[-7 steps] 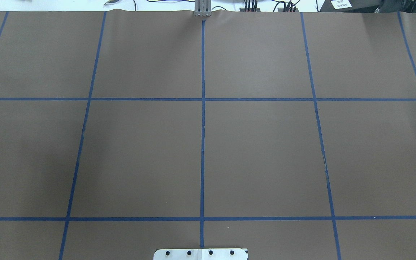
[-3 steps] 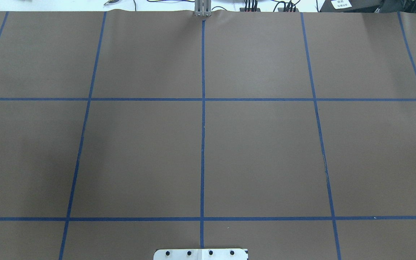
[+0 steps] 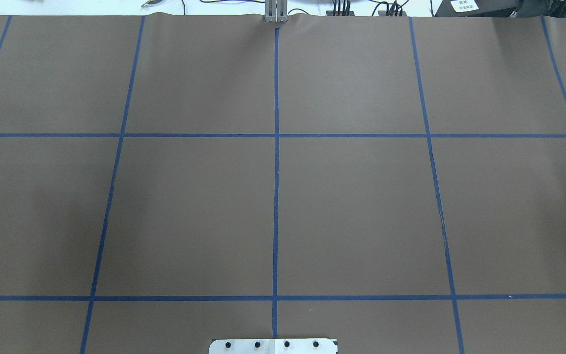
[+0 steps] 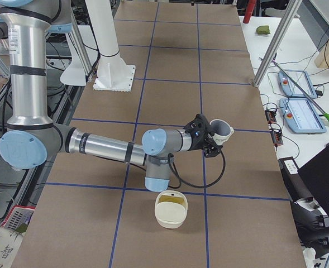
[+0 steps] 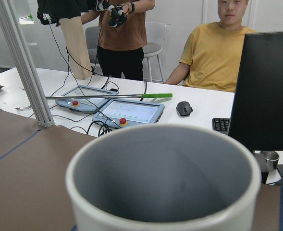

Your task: Left arm hands cup to right arm to dump lemon

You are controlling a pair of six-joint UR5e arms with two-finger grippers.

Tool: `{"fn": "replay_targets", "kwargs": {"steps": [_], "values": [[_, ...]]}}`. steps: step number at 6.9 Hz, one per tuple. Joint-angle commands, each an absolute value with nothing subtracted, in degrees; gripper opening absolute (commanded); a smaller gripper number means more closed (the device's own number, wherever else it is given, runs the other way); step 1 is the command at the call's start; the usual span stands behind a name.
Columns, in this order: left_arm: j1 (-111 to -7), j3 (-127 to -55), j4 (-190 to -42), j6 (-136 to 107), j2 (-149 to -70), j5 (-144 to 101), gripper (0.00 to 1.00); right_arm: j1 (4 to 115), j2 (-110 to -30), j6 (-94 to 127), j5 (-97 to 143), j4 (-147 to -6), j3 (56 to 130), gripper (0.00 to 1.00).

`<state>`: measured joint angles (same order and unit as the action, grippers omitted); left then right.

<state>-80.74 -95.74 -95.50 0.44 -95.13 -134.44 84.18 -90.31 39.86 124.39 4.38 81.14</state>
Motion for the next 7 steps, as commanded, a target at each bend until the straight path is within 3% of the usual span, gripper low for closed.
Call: {"fn": "replay_targets", "kwargs": {"steps": [1,4,7], "values": [[-80.60,-95.71,-98.23,0.70,-97.02,-134.21,1.00,74.48,-85.88,39.99,113.86,1.95,80.86,0.00],[-80.51,-95.54,-112.54,-12.33,-97.99,-134.47,1.00,67.09,-82.97,39.82,104.55,0.79,81.21,0.00],[-75.25,-96.24,-114.25,-26.99,-104.74,-134.74,1.00,51.82,-79.03,32.13,81.99,0.71,81.39,0.00]]}}
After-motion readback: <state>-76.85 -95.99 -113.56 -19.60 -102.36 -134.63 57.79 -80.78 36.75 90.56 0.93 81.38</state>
